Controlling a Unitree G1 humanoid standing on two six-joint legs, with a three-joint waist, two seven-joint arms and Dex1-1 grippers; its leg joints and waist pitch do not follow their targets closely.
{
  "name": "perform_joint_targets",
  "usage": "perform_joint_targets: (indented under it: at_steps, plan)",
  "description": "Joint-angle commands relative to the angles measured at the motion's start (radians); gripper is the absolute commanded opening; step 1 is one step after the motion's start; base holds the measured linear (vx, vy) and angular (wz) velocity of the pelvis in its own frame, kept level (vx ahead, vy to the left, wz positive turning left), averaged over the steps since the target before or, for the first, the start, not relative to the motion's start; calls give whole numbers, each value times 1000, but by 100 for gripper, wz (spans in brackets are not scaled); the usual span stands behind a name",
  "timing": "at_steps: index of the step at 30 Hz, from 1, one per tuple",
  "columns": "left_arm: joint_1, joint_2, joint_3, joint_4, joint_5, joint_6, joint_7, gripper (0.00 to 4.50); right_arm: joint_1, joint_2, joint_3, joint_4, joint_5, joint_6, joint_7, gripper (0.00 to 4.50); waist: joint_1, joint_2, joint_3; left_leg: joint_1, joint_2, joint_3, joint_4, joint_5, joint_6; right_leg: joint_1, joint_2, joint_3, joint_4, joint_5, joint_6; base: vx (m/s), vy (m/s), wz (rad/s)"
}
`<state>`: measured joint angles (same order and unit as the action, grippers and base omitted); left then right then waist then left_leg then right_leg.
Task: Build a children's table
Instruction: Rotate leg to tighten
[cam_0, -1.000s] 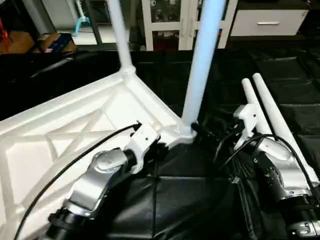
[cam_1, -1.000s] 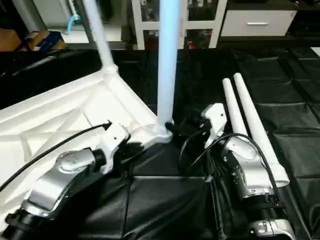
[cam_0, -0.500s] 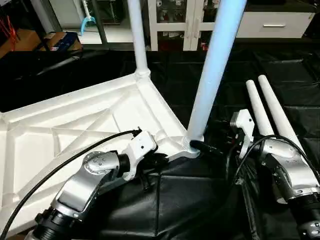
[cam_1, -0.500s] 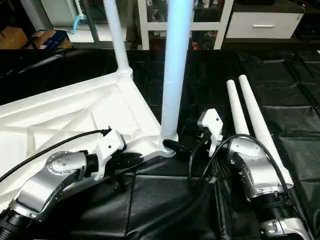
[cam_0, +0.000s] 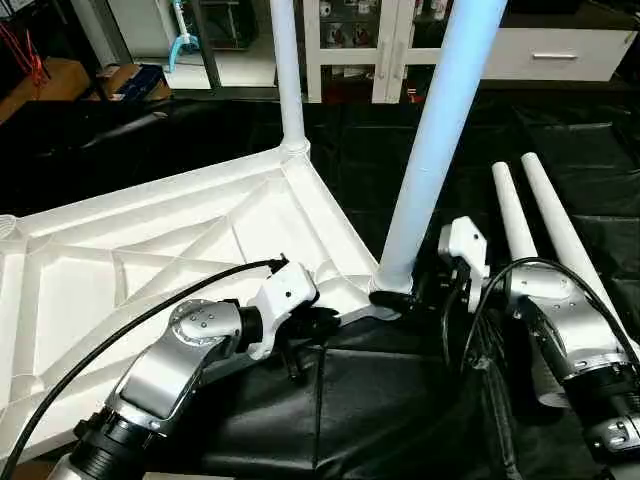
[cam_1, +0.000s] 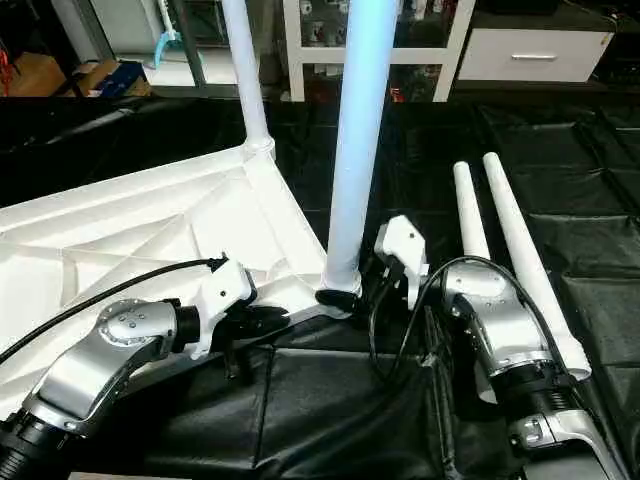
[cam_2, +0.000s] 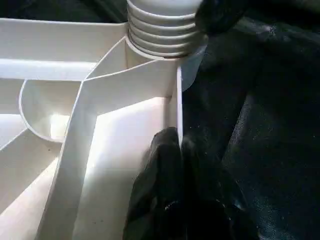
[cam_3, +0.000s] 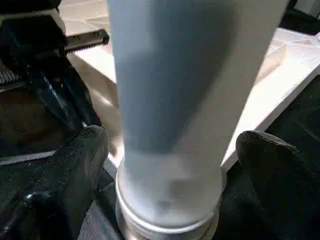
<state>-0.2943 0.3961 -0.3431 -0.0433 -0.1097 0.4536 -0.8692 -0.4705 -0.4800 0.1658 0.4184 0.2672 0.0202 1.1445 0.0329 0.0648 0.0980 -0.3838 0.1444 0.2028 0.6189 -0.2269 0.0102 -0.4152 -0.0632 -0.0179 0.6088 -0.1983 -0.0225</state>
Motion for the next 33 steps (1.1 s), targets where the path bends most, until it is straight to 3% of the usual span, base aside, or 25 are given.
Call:
perform_joint_targets:
  at_steps: [1, 6, 20, 33]
  plan:
    - [23, 13, -57, 37, 16, 23, -33, 0, -16, -8, 10, 16, -14, -17, 20, 445, -4, -21, -57, 21, 89, -41, -73, 0, 173, 48, -84, 37, -54, -18, -304, 0, 0, 0]
    - [26, 16, -61, 32, 15, 26, -35, 0, -17, -5, 14, 35, -27, -27, 26, 420, -3, -19, -56, 21, 89, -42, -72, 4, 182, 47, -84, 36, -54, -18, -307, 0, 0, 0]
    - [31, 22, -64, 28, 13, 32, -39, 0, -10, 40, -13, 54, -24, -52, 8, 291, -5, -17, -54, 22, 90, -42, -75, -13, 171, 47, -83, 36, -56, -22, -310, 0, 0, 0]
    - [45, 21, -64, 14, 9, 41, -28, 0, 47, 57, -18, 45, -27, -74, -11, 274, -7, -15, -49, 23, 91, -42, -81, -51, 151, 45, -84, 38, -61, -52, -304, 0, 0, 0]
